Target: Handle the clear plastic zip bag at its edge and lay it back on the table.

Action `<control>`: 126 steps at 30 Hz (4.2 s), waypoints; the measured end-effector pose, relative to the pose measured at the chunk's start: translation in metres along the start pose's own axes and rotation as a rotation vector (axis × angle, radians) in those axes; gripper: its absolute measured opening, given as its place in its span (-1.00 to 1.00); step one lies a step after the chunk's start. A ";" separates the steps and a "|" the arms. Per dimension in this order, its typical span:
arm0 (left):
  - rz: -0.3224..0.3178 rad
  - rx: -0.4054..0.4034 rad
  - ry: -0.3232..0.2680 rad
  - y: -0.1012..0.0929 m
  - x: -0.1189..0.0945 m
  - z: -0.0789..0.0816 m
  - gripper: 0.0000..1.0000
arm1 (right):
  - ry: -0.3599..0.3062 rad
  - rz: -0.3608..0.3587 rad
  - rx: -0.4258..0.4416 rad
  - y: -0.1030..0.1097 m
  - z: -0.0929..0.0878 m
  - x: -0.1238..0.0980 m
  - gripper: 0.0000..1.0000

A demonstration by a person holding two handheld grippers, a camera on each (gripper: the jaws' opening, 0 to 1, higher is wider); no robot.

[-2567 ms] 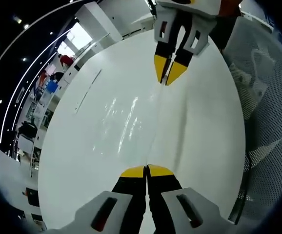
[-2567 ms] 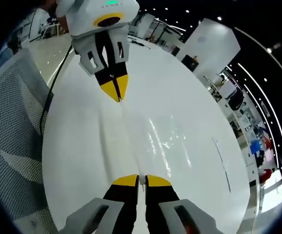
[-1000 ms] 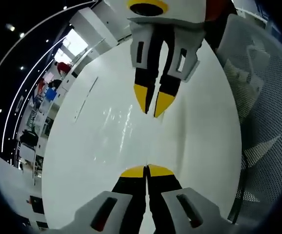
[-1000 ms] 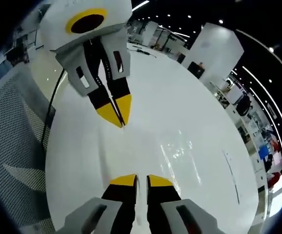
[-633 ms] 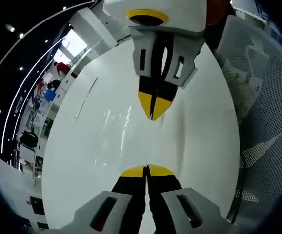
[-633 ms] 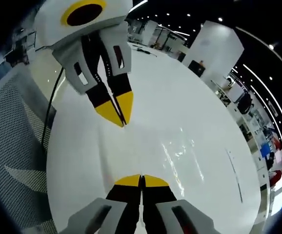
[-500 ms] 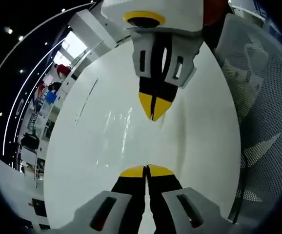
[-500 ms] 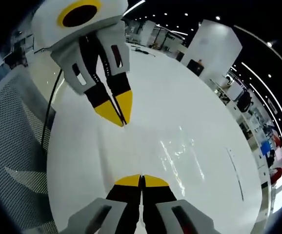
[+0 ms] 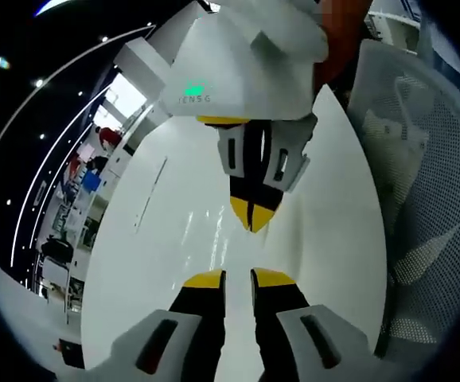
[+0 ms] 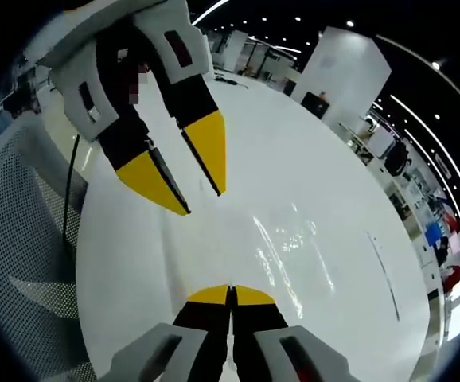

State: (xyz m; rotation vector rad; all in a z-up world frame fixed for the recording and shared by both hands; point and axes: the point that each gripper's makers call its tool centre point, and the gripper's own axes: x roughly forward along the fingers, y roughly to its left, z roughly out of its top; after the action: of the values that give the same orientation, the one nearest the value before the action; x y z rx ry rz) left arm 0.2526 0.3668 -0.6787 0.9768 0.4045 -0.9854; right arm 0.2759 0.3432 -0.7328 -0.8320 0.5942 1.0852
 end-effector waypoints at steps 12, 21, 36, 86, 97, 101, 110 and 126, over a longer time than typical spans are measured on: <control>-0.056 0.032 -0.011 -0.016 0.023 0.009 -0.82 | -0.002 -0.011 -0.004 -0.004 0.003 -0.010 -1.00; -0.073 0.057 0.008 -0.016 0.038 0.006 -0.82 | -0.006 -0.013 -0.015 -0.006 0.005 -0.015 -1.00; -0.050 0.074 0.029 -0.006 0.040 -0.002 -1.00 | -0.019 -0.016 0.000 -0.012 0.009 -0.010 -1.00; -0.112 0.094 0.061 -0.039 0.048 -0.007 -1.00 | -0.091 -0.159 0.127 -0.075 0.033 -0.031 -1.00; -0.109 0.083 0.065 -0.037 0.045 -0.006 -1.00 | -0.095 -0.156 0.125 -0.075 0.034 -0.029 -1.00; -0.105 0.081 0.066 -0.036 0.045 -0.007 -1.00 | -0.091 -0.151 0.127 -0.074 0.032 -0.028 -1.00; -0.086 0.065 0.074 -0.031 0.044 -0.011 -1.00 | -0.086 -0.134 0.119 -0.068 0.031 -0.027 -1.00; -0.039 0.031 0.089 -0.018 0.045 -0.016 -1.00 | -0.059 -0.076 0.089 -0.048 0.024 -0.015 -1.00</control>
State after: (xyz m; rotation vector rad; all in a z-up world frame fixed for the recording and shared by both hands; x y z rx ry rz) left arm 0.2625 0.3535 -0.7265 1.0468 0.4853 -0.9885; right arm 0.3159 0.3441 -0.6932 -0.7379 0.5532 1.0033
